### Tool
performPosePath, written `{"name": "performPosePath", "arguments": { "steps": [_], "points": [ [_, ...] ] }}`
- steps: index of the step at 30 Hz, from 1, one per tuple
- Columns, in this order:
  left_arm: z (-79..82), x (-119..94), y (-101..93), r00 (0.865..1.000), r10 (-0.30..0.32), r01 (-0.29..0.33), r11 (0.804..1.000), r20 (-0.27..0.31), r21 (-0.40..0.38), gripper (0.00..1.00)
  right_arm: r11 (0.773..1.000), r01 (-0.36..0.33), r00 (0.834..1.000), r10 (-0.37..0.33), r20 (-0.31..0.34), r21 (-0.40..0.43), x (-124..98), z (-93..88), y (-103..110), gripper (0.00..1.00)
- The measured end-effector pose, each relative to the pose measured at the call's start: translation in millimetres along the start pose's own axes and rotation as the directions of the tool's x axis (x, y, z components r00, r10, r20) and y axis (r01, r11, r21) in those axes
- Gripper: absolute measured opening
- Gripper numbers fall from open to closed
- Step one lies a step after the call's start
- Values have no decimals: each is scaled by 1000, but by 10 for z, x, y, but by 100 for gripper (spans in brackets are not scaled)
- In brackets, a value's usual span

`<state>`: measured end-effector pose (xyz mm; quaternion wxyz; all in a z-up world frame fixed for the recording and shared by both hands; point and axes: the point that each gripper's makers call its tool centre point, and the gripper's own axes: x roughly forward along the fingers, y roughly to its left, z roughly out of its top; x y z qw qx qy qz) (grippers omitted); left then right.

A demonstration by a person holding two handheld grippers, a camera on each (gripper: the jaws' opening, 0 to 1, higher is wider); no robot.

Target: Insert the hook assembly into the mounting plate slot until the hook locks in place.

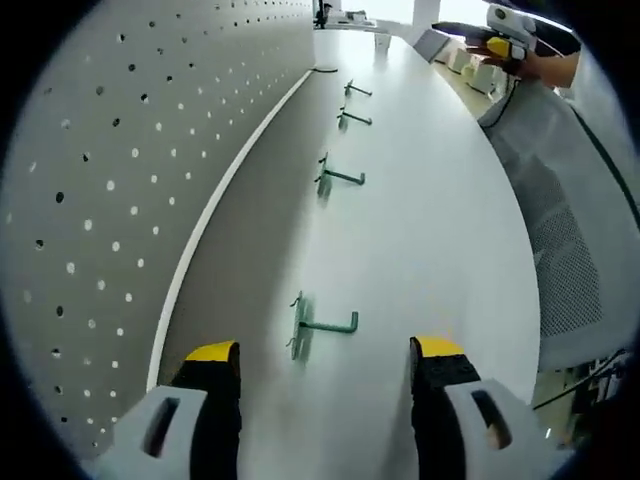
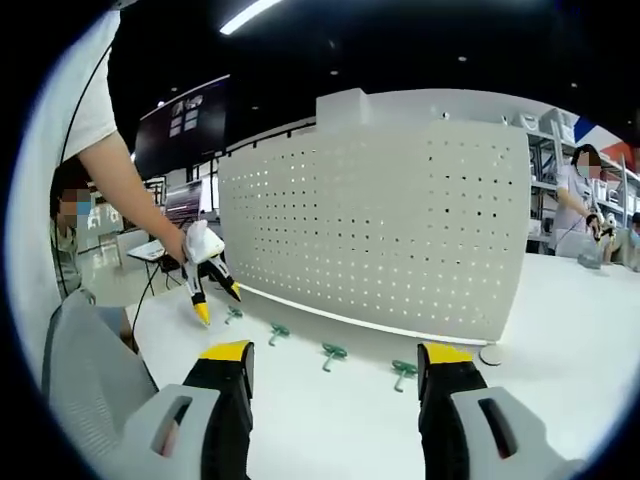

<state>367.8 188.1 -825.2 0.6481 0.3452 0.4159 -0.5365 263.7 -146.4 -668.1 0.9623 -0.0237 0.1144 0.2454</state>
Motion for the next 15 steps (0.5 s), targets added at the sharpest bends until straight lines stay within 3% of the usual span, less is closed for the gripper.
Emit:
{"name": "performPosePath", "arguments": {
  "steps": [2, 3, 4, 15],
  "points": [
    [-77, 48, -11, 1000, -17, 17, 1000, -23, 12, 70, 1000, -1, 1000, 1, -2, 1, 2, -4, 4, 64],
    [-64, 55, 38, 1000, 11, -10, 999, -10, 50, 70, 1000, -2, 1000, 2, -6, -1, 0, -14, 6, 64],
    [-68, 38, 28, 1000, -5, 5, 1000, -5, 6, 70, 1000, -5, 1000, 5, -8, 1, -1, -20, 11, 64],
    [-63, 32, 37, 1000, -3, 3, 1000, -2, 18, 67, 1000, -14, 1000, 14, -15, 6, 0, -39, 24, 63]
  ]
}}
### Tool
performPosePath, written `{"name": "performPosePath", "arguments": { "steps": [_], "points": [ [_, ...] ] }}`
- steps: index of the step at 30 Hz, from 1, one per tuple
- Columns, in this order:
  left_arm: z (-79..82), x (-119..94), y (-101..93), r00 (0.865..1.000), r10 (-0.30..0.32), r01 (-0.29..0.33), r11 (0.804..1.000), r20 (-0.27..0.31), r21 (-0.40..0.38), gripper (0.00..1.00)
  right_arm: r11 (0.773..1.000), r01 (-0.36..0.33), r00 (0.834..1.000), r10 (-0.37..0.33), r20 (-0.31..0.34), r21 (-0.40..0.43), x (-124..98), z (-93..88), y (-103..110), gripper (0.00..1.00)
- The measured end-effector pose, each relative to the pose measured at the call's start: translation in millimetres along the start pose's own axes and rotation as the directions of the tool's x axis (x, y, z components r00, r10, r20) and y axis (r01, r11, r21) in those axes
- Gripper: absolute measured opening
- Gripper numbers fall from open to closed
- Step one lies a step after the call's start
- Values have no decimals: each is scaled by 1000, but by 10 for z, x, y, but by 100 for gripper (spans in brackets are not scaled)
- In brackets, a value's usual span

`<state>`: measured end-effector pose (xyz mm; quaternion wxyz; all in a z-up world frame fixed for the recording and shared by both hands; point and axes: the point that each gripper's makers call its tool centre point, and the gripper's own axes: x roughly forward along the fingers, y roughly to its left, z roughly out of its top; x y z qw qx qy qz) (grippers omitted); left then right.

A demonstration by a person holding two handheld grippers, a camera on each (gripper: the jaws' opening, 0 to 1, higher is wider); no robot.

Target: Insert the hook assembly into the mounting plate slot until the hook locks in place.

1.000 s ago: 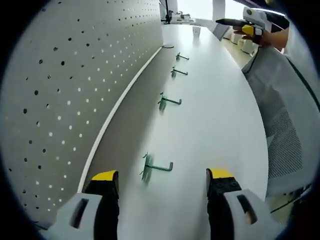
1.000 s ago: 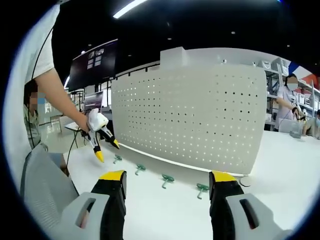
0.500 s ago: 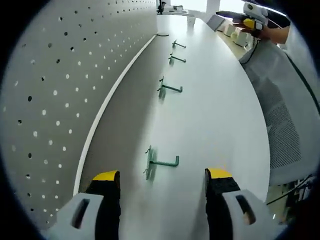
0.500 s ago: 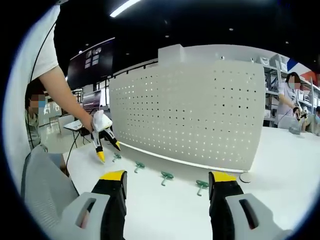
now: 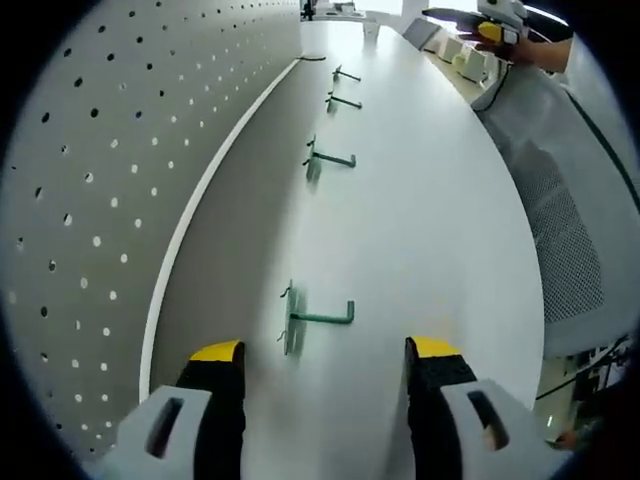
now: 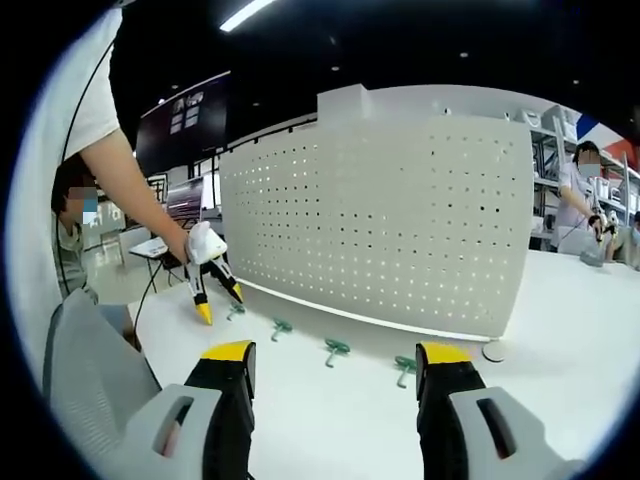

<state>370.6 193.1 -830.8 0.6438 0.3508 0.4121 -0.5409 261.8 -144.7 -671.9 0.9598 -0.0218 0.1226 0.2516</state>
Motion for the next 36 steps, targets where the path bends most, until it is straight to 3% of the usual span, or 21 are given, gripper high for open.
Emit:
{"name": "performPosePath", "arguments": {
  "steps": [7, 18, 24, 29, 36],
  "points": [
    [-5, -10, 61, 1000, 0, 0, 1000, 0, 10, 60, 1000, -2, 1000, 2, -6, -3, 1, -4, 6, 63],
    [26, -21, 274, 998, 57, -57, 994, 0, -93, 37, 1000, -4, 1000, 4, -15, -10, 3, -21, 18, 62],
    [43, -19, 302, 997, 82, -81, 988, 1, -131, 29, 1000, -2, 1000, 2, -17, -8, 0, -20, 14, 61],
    [80, 3, 255, 996, 88, -86, 990, 13, -110, 18, 1000, -3, 1000, 3, -18, -8, 0, -23, 12, 61],
    [96, 12, 259, 995, 101, -99, 990, 12, -96, 13, 1000, -6, 1000, 5, -24, -11, 0, -39, 16, 59]
  ]
}}
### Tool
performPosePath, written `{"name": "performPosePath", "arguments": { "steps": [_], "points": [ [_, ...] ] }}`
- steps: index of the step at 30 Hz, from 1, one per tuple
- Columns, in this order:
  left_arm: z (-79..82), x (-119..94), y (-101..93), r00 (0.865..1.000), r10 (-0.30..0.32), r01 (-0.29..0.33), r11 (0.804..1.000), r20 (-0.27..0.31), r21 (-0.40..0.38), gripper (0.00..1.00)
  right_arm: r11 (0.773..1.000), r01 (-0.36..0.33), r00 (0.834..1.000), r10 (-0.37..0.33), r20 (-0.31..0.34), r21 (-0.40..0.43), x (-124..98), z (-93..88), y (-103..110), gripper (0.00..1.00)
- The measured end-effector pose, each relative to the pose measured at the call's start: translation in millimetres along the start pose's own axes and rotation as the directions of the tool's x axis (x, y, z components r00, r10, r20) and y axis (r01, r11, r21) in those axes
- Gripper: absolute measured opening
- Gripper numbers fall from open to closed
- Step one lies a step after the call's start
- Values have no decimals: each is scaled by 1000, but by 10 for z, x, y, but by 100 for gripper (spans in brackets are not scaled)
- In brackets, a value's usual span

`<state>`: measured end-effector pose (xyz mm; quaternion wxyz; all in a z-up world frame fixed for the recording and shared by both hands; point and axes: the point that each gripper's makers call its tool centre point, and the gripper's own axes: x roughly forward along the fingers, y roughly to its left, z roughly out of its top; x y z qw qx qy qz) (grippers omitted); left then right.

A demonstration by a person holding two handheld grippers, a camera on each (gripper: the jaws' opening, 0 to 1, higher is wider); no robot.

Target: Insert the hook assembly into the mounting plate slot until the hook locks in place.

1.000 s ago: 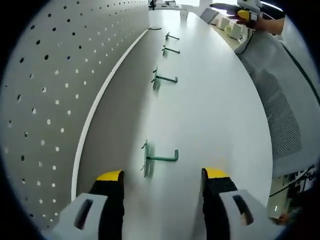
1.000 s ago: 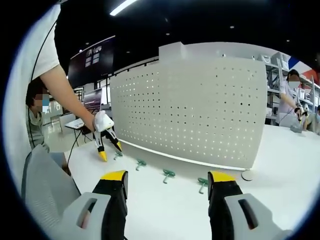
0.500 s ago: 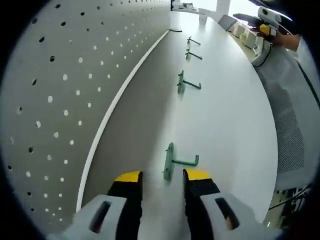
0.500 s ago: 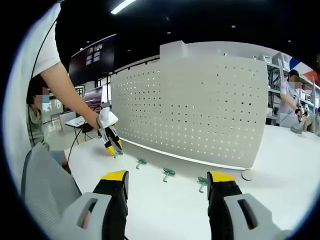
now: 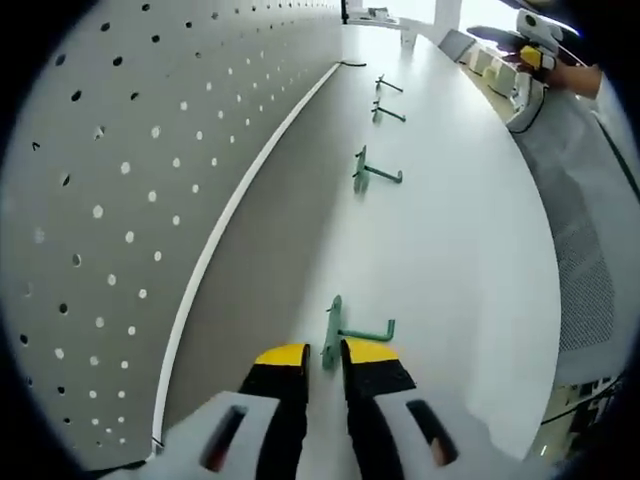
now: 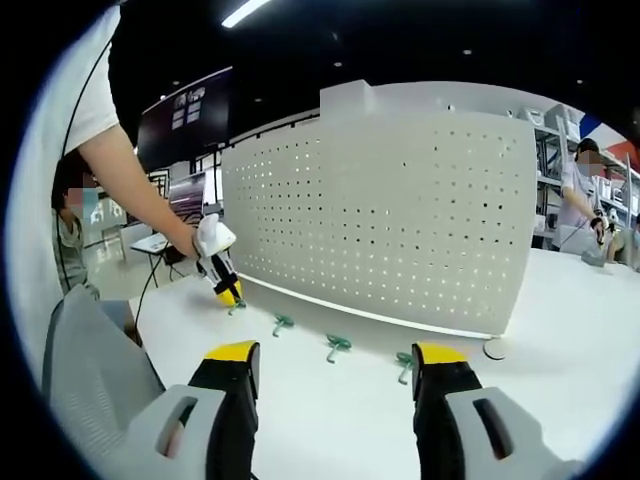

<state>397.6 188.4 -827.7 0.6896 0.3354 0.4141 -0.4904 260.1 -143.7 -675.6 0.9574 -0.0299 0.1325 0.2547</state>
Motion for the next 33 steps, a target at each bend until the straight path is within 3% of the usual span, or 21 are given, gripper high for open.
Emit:
{"name": "performPosePath", "arguments": {
  "steps": [8, 11, 15, 26, 33],
  "points": [
    [0, 6, 48, 999, 38, -38, 999, -3, 12, 5, 1000, 0, 1000, 0, -2, 1, 2, 4, 5, 59],
    [17, 7, 35, 998, 60, -58, 993, -20, 99, 4, 1000, -1, 1000, 1, -3, 2, 1, -3, 2, 59],
    [15, 4, 50, 998, 63, -62, 996, -12, 64, 4, 1000, -1, 1000, 1, -2, 2, 1, -1, 5, 59],
    [55, 5, 29, 996, 85, -84, 992, -5, 92, 3, 1000, -11, 1000, 11, 11, -16, 4, 39, 36, 59],
    [104, -26, 48, 995, 98, -99, 995, 36, 31, 3, 1000, -21, 999, 22, 35, -21, 11, 129, 48, 60]
  ]
}}
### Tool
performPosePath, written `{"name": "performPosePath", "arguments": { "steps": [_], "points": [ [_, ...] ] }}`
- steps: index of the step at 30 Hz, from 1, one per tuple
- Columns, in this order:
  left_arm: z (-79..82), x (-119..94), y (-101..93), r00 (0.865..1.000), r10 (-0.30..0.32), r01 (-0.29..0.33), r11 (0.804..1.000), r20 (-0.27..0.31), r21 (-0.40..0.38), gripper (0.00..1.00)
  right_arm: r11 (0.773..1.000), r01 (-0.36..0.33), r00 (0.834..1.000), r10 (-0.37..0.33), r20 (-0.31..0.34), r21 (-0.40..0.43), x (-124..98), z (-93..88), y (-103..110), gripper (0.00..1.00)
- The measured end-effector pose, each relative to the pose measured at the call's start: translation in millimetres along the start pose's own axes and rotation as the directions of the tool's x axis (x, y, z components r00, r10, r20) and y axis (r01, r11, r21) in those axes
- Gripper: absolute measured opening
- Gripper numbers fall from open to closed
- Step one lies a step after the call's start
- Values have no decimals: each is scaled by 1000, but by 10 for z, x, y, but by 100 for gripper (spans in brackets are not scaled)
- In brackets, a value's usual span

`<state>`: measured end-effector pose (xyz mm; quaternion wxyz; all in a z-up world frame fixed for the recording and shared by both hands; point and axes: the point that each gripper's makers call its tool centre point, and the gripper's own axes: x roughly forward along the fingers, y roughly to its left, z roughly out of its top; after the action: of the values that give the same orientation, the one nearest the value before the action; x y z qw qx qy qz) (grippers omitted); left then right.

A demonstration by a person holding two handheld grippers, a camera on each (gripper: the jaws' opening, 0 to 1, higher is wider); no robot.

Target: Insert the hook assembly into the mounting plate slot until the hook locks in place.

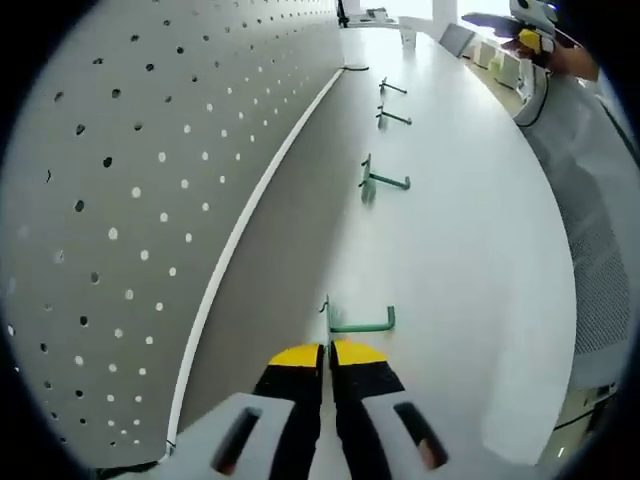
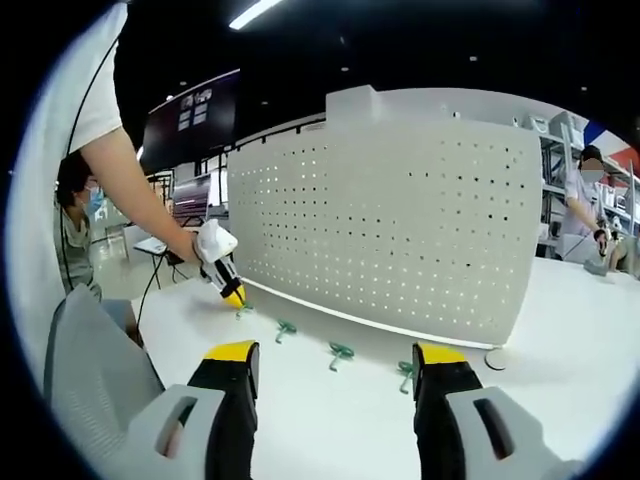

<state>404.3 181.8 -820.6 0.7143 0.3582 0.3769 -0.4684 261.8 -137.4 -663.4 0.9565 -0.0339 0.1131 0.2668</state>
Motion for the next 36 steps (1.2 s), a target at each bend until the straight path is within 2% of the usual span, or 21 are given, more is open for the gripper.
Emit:
{"name": "performPosePath", "arguments": {
  "steps": [12, 26, 32, 36],
  "points": [
    [80, -85, 87, 998, 39, -37, 999, 45, -34, 3, 1000, -17, 999, 18, 42, -20, 173, 254, 17, 61],
    [230, -222, 93, 993, 69, -62, 995, 97, -72, 3, 999, -41, 995, 40, 86, 10, 361, 377, 111, 60],
    [398, -319, 119, 982, 97, -82, 992, 163, -97, 2, 998, -59, 994, 58, 96, 4, 414, 417, 145, 60],
    [514, -378, 157, 968, 124, -89, 982, 216, -165, 2, 998, -64, 993, 64, 99, 5, 430, 428, 159, 60]
  ]
}}
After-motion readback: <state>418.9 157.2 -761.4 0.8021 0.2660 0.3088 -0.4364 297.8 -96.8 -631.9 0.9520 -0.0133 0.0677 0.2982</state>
